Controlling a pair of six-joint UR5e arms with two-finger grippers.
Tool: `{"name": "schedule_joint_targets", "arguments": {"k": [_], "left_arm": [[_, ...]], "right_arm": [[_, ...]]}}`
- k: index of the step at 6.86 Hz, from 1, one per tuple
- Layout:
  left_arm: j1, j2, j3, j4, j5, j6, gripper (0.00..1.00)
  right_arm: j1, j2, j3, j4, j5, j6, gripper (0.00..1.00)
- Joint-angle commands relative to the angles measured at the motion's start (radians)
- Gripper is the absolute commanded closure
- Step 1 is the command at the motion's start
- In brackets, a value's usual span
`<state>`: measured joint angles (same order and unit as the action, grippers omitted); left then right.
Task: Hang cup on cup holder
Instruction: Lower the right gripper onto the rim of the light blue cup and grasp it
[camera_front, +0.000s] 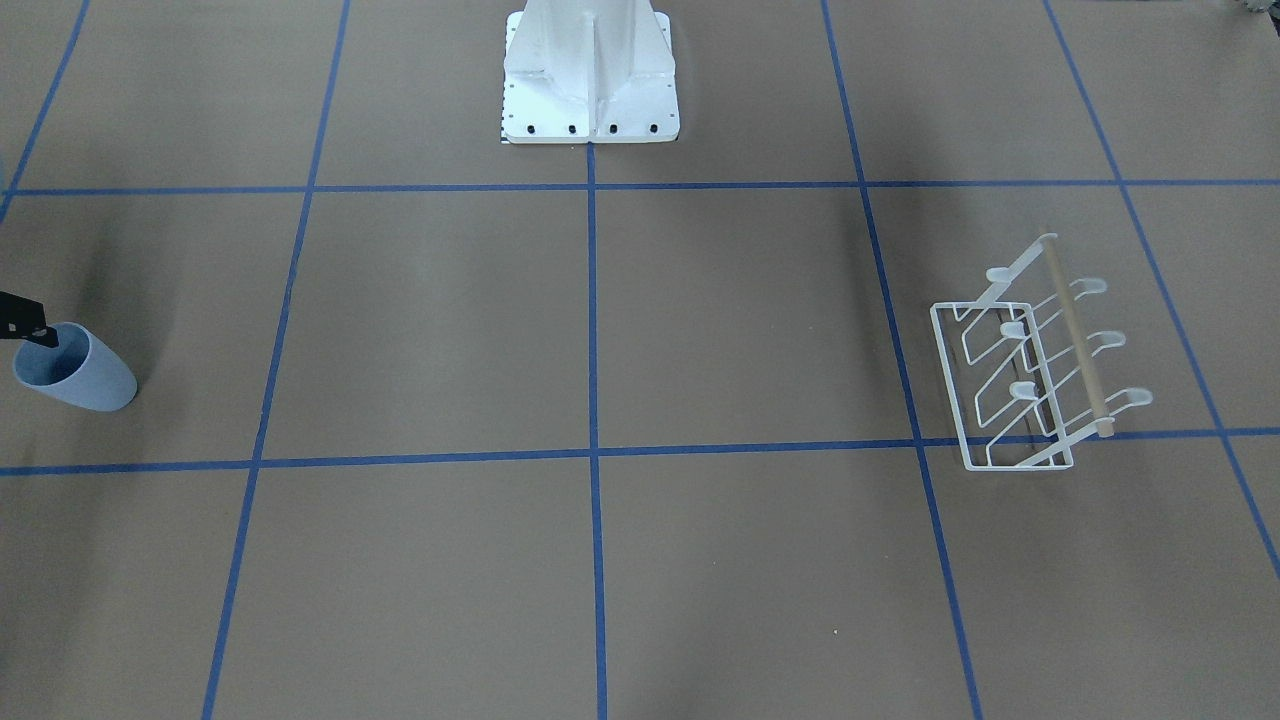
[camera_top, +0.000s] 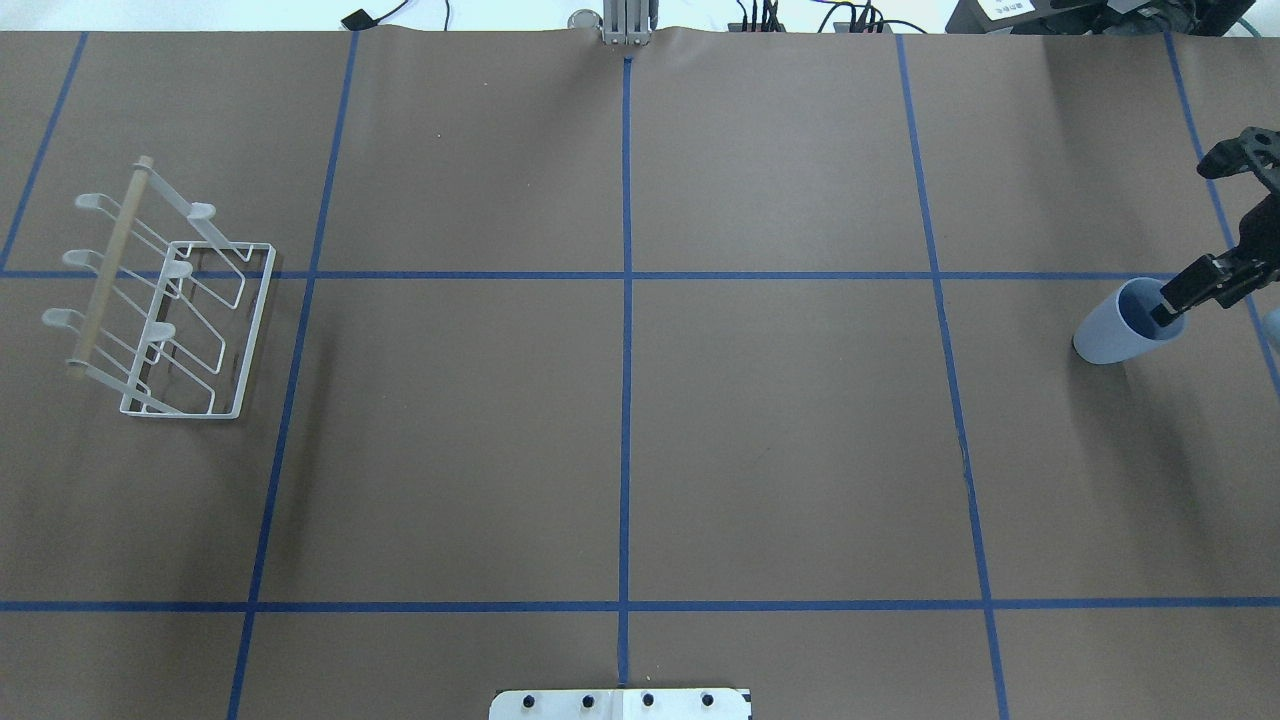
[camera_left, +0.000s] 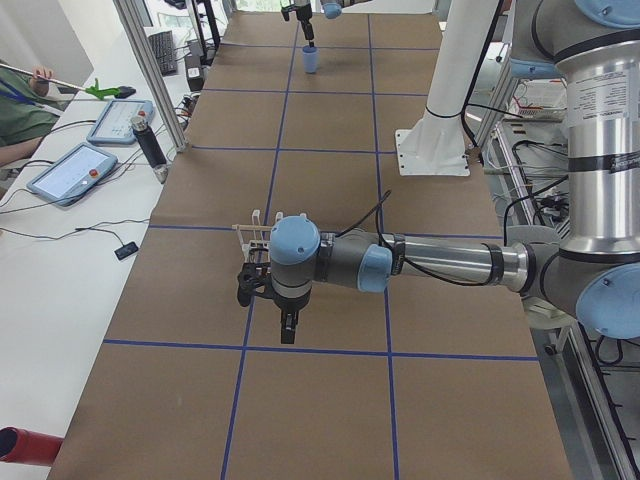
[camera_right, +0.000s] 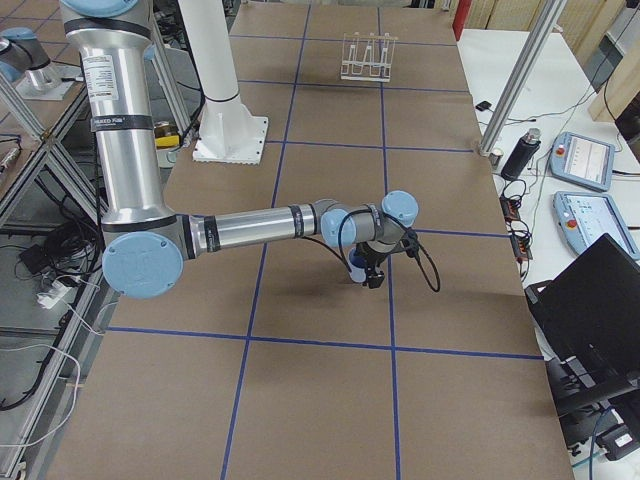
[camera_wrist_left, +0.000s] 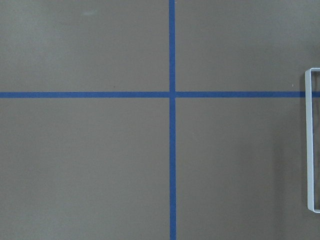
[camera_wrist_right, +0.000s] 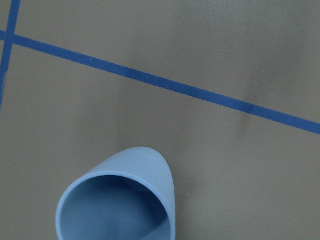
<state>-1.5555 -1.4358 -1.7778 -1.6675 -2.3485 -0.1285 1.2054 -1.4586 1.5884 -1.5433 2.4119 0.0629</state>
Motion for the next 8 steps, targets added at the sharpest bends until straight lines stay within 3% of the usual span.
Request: {"name": "schedule_joint_targets", "arguments": {"k": [1, 2, 3, 4, 5, 8], "left_arm": [[0.0, 0.0, 0.004, 0.0, 0.0, 0.001, 0.02], [0.0, 0.0, 0.004, 0.002, 0.0, 0.001, 0.02], [0.0, 0.0, 0.006, 0.002, 0.0, 0.001, 0.02], [0.0, 0.0, 0.006, 0.002, 0.0, 0.001, 0.02], [0.0, 0.001, 0.006, 0.002, 0.0, 0.0, 0.02], [0.0, 0.002, -0.002, 0.002, 0.0, -0.002, 0.02]], "right_arm": [[-0.012, 0.033, -0.046, 0.002, -0.001, 0.0, 0.0], [-0.013, 0.034, -0.048, 0.002, 0.001, 0.0, 0.01], [-0.013, 0.034, -0.048, 0.0, 0.001, 0.0, 0.29], [-0.012, 0.032, -0.047, 0.0, 0.001, -0.008, 0.87], [-0.013, 0.032, -0.044, 0.002, 0.001, 0.0, 1.0], [-0.012, 0.035, -0.004, 0.017, -0.001, -0.009, 1.0]]}}
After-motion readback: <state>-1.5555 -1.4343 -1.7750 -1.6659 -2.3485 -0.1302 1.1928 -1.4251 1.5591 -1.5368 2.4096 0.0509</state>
